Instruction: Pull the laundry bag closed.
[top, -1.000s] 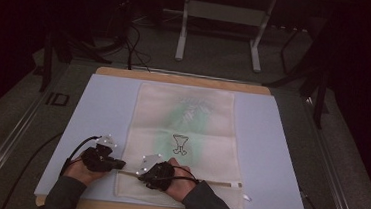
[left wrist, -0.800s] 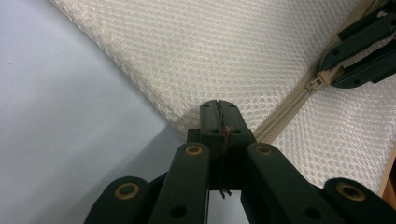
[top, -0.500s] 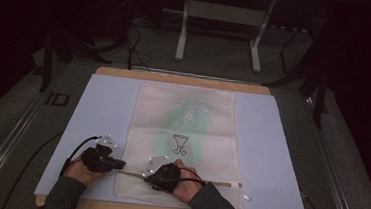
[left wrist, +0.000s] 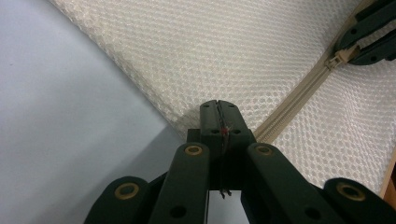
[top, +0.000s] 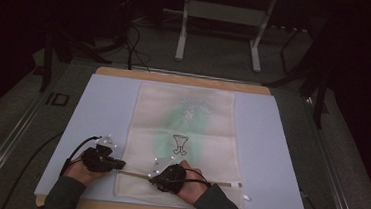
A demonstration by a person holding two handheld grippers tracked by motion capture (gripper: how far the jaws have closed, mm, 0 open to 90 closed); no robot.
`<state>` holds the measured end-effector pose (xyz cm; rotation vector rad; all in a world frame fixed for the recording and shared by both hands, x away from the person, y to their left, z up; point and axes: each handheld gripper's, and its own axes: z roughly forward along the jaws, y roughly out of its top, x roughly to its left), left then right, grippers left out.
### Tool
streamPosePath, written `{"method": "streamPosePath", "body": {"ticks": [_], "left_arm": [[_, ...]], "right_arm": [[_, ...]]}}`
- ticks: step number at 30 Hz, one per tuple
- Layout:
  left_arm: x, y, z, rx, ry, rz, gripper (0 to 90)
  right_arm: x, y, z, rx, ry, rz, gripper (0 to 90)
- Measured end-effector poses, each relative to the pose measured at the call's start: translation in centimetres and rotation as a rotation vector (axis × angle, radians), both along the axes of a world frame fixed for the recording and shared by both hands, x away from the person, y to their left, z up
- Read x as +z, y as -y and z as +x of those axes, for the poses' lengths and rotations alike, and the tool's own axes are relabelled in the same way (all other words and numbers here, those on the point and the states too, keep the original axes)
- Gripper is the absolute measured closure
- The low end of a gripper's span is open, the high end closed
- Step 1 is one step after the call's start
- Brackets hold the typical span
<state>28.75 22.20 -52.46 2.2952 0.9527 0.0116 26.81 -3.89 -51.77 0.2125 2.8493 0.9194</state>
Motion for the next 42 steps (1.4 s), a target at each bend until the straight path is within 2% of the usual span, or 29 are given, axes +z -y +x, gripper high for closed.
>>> {"method": "streamPosePath", "body": {"ticks": [17, 22, 25, 29, 42], "left_arm": [[0.0, 0.0, 0.0, -0.004, 0.001, 0.004, 89.9], [0.0, 0.0, 0.0, -0.002, 0.001, 0.0, 90.0], [0.0, 0.0, 0.0, -0.003, 0.001, 0.001, 90.0], [0.0, 0.0, 0.0, -0.003, 0.001, 0.002, 90.0], [0.0, 0.0, 0.0, -0.003, 0.001, 0.002, 90.0]], "right_arm": [[0.1, 1.3, -0.2, -0.001, 0.019, -0.011, 82.2], [0.1, 1.7, -0.3, -0.005, 0.018, -0.011, 82.3], [0.2, 1.9, -0.4, -0.003, 0.021, -0.029, 82.2], [0.1, 2.4, -0.5, -0.016, 0.011, -0.027, 82.2], [0.2, 3.5, -0.6, -0.023, 0.019, -0.034, 82.2]]}}
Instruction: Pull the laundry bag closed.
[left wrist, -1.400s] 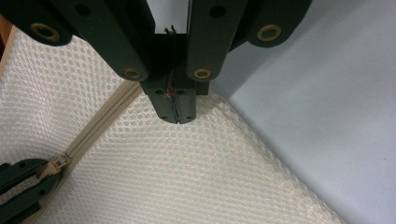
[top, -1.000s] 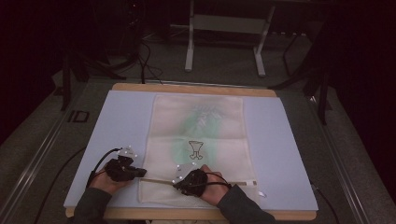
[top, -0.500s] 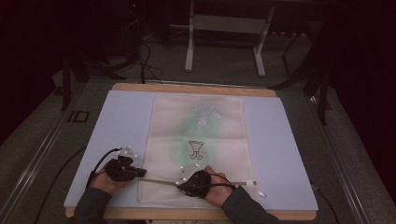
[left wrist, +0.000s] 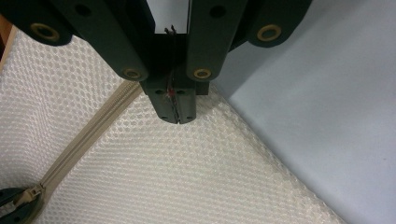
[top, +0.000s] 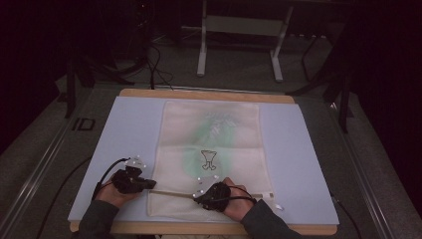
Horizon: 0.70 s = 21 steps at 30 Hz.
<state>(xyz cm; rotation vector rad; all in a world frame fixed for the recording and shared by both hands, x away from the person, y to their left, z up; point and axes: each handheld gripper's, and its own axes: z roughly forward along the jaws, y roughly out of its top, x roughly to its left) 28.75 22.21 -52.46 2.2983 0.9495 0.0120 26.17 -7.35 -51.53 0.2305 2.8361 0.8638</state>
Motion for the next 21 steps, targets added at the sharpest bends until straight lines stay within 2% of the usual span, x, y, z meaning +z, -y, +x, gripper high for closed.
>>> {"method": "streamPosePath", "body": {"ticks": [21], "left_arm": [[0.0, 0.0, 0.0, -0.001, 0.0, 0.001, 89.9]], "right_arm": [[0.1, 1.5, -0.1, -0.02, 0.006, -0.007, 82.2]]}}
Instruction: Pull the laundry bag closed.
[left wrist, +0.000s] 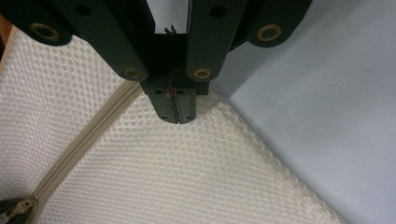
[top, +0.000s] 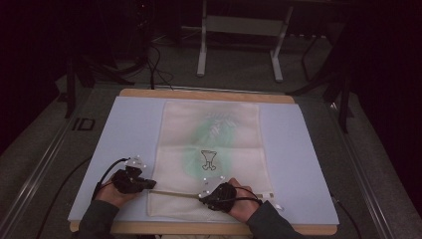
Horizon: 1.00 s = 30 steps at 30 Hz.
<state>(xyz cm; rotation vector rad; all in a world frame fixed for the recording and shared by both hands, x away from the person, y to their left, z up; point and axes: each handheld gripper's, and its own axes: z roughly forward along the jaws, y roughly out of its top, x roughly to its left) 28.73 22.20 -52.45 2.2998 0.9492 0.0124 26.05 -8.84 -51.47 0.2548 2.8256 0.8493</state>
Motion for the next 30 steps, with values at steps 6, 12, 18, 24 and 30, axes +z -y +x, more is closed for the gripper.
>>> {"method": "streamPosePath", "body": {"ticks": [6, 12, 18, 24, 30], "left_arm": [[0.0, 0.0, 0.0, 0.002, 0.001, 0.001, 89.9], [0.0, 0.1, 0.0, 0.0, 0.001, 0.005, 89.9], [0.0, 0.1, 0.0, -0.001, 0.003, 0.007, 89.9], [0.0, 0.1, 0.0, -0.001, 0.003, 0.006, 89.9], [0.1, 0.1, 0.0, 0.001, 0.002, 0.008, 89.9]], "right_arm": [[0.0, 0.4, -0.1, -0.007, 0.0, -0.004, 82.2], [0.0, 0.8, -0.2, -0.012, 0.007, -0.003, 82.2], [0.1, 1.2, -0.3, -0.017, 0.008, -0.008, 82.2], [0.1, 1.7, -0.4, -0.028, 0.004, -0.012, 82.2], [0.1, 2.4, -0.4, -0.039, 0.003, -0.009, 82.2]]}}
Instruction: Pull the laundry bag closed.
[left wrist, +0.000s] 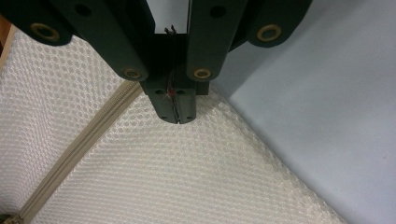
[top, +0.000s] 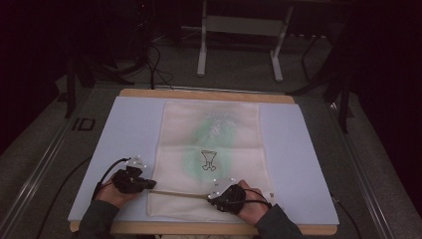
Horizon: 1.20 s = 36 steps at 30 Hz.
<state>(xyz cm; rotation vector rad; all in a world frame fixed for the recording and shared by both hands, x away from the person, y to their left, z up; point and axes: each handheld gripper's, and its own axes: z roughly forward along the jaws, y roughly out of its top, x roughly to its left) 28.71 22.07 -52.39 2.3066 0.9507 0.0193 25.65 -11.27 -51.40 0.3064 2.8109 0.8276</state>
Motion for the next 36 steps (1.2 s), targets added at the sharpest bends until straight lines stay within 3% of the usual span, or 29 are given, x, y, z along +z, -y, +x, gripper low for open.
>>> {"method": "streamPosePath", "body": {"ticks": [36], "left_arm": [[0.0, 0.0, 0.0, 0.002, 0.0, 0.001, 89.9]], "right_arm": [[-0.1, 2.4, -0.3, -0.036, 0.004, 0.004, 82.3]]}}
